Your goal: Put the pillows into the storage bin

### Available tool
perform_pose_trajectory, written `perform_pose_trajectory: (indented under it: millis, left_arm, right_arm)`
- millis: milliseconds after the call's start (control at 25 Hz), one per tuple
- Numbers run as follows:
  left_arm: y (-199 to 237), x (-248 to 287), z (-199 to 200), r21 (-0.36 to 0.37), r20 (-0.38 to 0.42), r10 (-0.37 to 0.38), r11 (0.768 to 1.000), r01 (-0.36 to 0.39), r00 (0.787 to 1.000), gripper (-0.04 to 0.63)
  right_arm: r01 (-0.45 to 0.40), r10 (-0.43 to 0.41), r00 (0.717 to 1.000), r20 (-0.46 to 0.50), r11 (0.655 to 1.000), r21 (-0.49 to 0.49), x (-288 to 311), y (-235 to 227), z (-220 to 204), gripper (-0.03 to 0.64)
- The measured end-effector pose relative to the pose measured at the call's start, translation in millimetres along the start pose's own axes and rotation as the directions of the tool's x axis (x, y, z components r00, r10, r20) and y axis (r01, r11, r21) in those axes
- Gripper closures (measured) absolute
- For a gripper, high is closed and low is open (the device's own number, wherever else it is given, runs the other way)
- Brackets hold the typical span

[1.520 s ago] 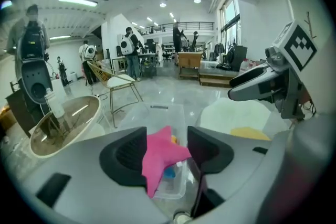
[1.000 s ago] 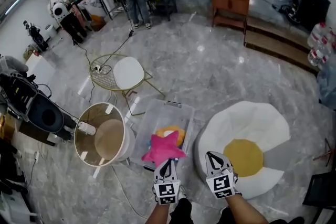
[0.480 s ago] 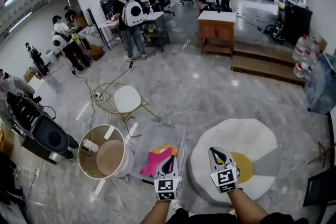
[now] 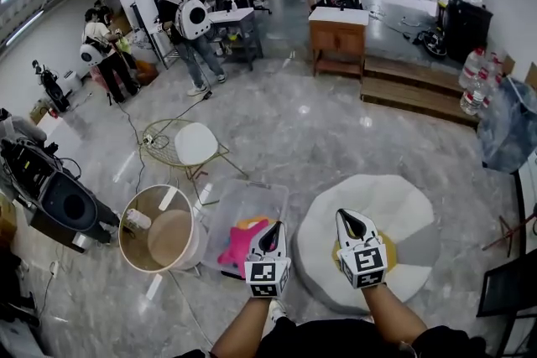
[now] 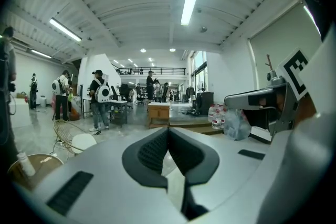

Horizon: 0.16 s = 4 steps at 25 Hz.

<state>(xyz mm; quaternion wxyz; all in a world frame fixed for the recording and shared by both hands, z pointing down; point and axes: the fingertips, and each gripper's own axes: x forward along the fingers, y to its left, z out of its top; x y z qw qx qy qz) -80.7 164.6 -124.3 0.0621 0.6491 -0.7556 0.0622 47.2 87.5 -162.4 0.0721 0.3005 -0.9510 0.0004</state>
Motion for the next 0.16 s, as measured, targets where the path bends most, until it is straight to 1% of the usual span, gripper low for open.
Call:
perform_pose_trajectory:
  millis: [160]
  left_arm:
    - [43.3,26.9,-18.5,0.026,0.041,0.017,1.0,-0.018,0.999,0.577]
  right_arm:
    - [0.016,-0.016,0.999,0.051,1.0,-0.006,49.8,16.5,-17.7,0.605]
